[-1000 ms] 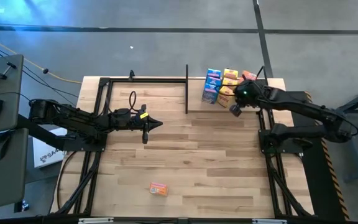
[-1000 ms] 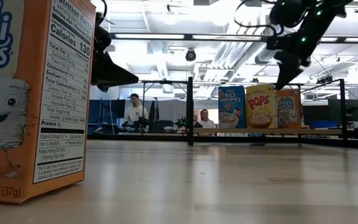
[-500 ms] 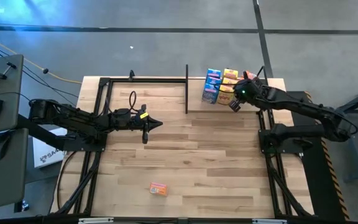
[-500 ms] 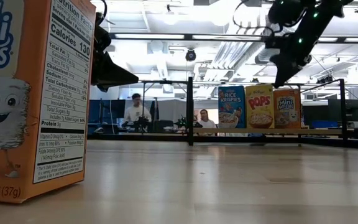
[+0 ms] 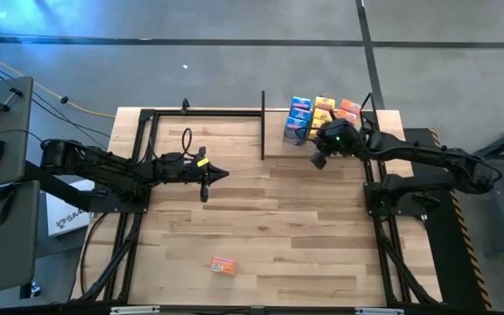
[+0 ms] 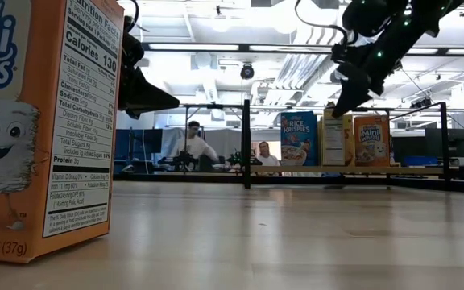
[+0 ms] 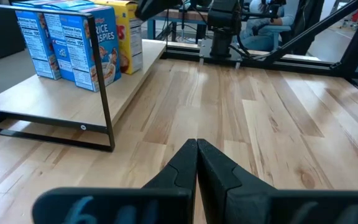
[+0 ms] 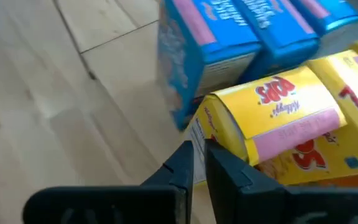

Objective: Stack cereal on shelf
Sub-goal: Put the yellow cereal box on the shelf aligned with the other blue cereal box

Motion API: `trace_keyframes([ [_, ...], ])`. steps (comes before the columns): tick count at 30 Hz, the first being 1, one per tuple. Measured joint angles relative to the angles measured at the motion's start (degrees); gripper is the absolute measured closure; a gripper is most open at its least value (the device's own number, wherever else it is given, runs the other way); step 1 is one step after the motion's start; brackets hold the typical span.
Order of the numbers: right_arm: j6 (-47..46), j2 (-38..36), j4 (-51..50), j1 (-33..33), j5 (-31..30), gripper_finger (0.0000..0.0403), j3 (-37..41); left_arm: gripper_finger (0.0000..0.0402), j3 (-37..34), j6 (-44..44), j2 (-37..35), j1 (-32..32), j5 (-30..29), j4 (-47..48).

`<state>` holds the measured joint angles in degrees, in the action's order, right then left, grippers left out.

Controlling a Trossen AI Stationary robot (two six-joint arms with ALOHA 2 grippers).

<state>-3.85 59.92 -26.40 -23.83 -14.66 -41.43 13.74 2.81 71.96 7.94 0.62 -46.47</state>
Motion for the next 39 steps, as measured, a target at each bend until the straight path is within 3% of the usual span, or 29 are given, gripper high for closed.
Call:
trace_keyframes([
  [12, -2.5, -5.1, -12.5, 0.0, -7.7, 0.0376, -3.2, 0.0398, 0.0, 0.0, 0.0, 0.0, 0.0, 0.2],
  [16, -3.2, -7.5, -13.4, 0.0, -7.8, 0.0376, -3.7, 0.0398, 0.0, 0.0, 0.0, 0.0, 0.0, 0.2],
  [24, -6.8, -9.0, -16.5, 0.1, 1.0, 0.0376, -2.4, 0.0398, 0.0, 0.0, 0.0, 0.0, 0.0, 0.1],
  [33, -9.2, -5.2, -13.9, 0.0, -12.4, 0.0376, 0.4, 0.0398, 0.0, 0.1, 0.0, 0.0, 0.0, 0.1],
  [39, -8.8, -5.1, -11.2, -1.2, -15.2, 0.0376, 0.4, 0.0398, 0.0, 0.1, 0.0, 0.0, 0.0, 0.1],
])
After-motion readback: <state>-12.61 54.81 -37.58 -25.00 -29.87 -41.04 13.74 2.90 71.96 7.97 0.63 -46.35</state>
